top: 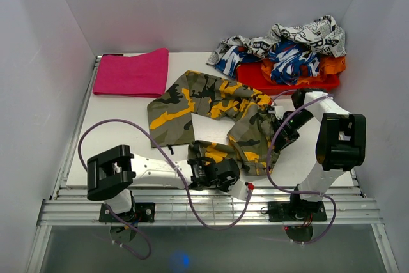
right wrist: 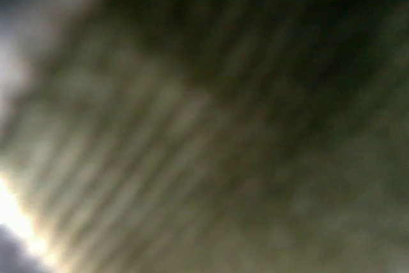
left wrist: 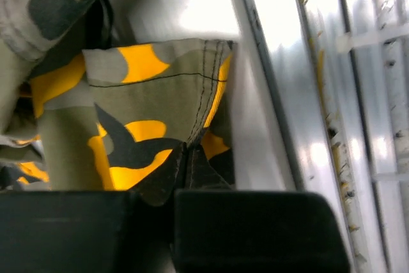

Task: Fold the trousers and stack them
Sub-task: Flatten the trousers out

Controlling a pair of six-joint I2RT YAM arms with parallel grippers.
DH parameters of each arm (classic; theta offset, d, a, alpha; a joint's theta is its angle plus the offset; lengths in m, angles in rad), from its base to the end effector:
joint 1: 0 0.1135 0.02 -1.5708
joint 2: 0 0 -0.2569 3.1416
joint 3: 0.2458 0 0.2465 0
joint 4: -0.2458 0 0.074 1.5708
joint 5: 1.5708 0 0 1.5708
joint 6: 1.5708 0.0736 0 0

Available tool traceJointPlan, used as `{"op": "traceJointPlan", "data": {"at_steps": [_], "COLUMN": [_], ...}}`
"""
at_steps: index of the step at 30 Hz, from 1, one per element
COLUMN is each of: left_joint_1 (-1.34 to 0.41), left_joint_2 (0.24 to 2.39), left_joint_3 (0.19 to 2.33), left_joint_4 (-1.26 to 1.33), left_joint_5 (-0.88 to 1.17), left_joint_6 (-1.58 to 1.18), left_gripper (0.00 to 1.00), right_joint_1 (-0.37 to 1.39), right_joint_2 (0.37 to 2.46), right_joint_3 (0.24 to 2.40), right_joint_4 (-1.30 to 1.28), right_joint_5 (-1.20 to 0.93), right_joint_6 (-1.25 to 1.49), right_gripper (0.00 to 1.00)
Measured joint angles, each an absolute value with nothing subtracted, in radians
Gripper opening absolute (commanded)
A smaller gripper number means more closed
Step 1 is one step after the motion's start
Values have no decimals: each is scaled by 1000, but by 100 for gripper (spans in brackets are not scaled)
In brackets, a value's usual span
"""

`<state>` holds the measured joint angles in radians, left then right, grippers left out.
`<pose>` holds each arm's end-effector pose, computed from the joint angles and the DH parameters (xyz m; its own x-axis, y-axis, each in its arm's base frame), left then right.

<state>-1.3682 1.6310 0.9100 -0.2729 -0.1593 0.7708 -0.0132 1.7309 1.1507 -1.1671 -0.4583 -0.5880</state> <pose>0.0788 -0.3254 0.1342 0.5407 0.7864 -0.2986 0.7988 -0.3687 0.4754 0.2696 0.0290 0.1484 -0.8687 -0.4860 -0.0955 -0.4715 0.7525 0.4598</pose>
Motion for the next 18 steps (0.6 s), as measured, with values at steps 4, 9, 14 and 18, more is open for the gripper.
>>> {"op": "traceJointPlan", "data": {"at_steps": [4,9,14,18], "left_joint_1": [-1316,-1091,-778,-661], "left_joint_2": [1574,1376,1119,944], "left_joint_3": [962,1106,1140,1048], "left_joint_4": [-363,-494,-583,-643], "left_joint_5": [-157,-73,-70,-93], "left_joint_6": [698,544,469,471], "left_gripper": [0,0,0,0], "right_joint_1": [-20,-57,-148,-203], "right_joint_2": [1734,1732,1719,1716], "right_joint_3": [1180,1253,1284,1287], "right_joint_4": [-1181,-1206,-1209,-1208], "right_joint_5": [-448,-384,-245,-138], "right_joint_6": [-595,-648,-749,-833], "right_gripper": [8,8,8,8]}}
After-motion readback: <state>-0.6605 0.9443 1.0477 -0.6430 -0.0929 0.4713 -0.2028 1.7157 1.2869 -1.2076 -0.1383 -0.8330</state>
